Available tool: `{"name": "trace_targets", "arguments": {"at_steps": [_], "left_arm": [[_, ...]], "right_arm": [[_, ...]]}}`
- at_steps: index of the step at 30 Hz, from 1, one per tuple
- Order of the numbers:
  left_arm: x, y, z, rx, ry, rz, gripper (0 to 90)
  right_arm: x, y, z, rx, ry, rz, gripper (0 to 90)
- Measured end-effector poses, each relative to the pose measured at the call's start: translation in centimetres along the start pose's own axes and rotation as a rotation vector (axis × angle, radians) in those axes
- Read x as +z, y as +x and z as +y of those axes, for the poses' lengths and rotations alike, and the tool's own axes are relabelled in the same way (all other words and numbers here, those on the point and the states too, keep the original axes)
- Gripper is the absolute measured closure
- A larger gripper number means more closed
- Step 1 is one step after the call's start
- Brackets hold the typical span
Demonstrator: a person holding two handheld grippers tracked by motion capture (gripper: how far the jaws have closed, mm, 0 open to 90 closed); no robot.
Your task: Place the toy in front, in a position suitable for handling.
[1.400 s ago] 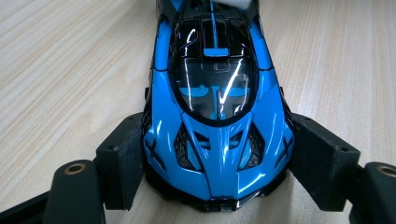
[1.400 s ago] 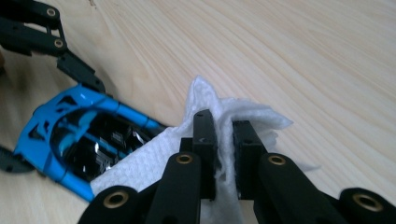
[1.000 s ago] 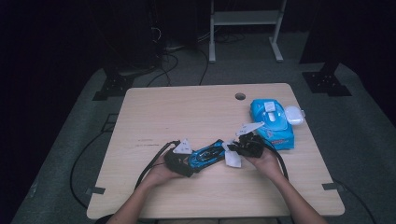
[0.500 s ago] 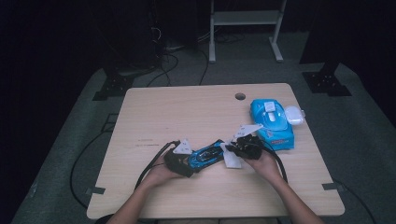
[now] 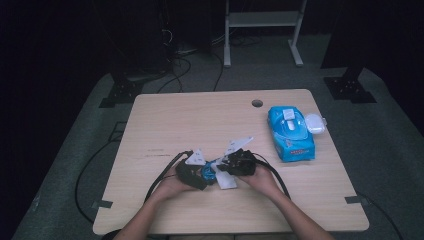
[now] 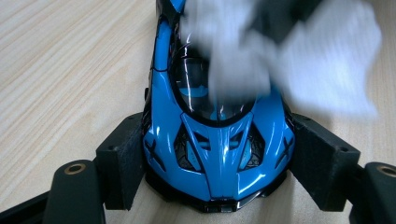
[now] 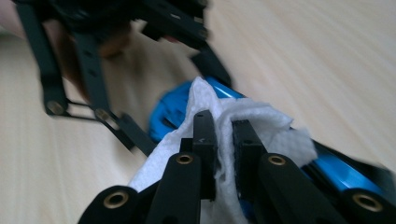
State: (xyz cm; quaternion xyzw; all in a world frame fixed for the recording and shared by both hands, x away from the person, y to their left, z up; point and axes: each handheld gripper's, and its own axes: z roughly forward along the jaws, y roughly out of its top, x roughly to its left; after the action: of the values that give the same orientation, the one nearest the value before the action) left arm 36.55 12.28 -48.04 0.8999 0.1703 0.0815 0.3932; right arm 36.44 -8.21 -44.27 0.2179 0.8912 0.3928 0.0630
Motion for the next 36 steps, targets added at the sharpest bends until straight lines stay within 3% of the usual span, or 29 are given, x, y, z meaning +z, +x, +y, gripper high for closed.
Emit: {"name": "trace_targets", "arguments": {"at_steps": [4, 7, 11, 14, 17, 24, 27, 28, 29, 34, 36], "left_arm": [[0.0, 0.0, 0.0, -0.002, -0.003, 0.001, 25.6], [0.0, 0.0, 0.0, -0.001, -0.006, 0.002, 25.6], [0.0, 0.0, -0.1, -0.006, -0.008, 0.000, 25.6], [0.0, 0.0, 0.0, 0.000, -0.008, 0.003, 25.6], [0.0, 0.0, 0.0, 0.002, -0.005, 0.002, 25.6], [0.0, 0.0, -0.1, 0.004, -0.006, 0.002, 25.6], [0.0, 0.0, -0.1, 0.004, -0.006, 0.002, 25.6], [0.0, 0.0, -0.1, -0.001, -0.012, 0.003, 25.6], [0.0, 0.0, -0.1, -0.001, -0.012, 0.003, 25.6], [0.0, 0.0, 0.0, 0.000, 0.000, 0.000, 25.4], [0.0, 0.2, 0.2, -0.016, 0.015, -0.011, 23.6]], "right_arm": [[2.3, 1.2, 0.8, -0.007, 0.004, 0.077, 82.1], [3.3, 1.1, 1.3, 0.020, -0.008, 0.105, 82.2], [3.2, -0.1, 1.4, 0.047, -0.021, 0.062, 82.3], [2.5, -1.4, 1.4, 0.064, -0.032, 0.001, 82.3], [1.6, -2.5, 1.1, 0.090, -0.044, -0.026, 82.3], [-1.2, -5.0, -0.9, 0.119, -0.016, -0.119, 82.3], [-2.1, -5.5, -1.4, 0.146, -0.021, -0.119, 82.3], [-3.4, -5.8, -2.0, 0.162, -0.058, -0.109, 82.2], [-4.0, -5.8, -2.2, 0.161, -0.057, -0.107, 82.2], [-4.7, -5.7, -3.5, 0.162, -0.010, -0.082, 82.1], [-4.7, -5.7, -3.7, 0.162, -0.017, -0.073, 82.1]]}}
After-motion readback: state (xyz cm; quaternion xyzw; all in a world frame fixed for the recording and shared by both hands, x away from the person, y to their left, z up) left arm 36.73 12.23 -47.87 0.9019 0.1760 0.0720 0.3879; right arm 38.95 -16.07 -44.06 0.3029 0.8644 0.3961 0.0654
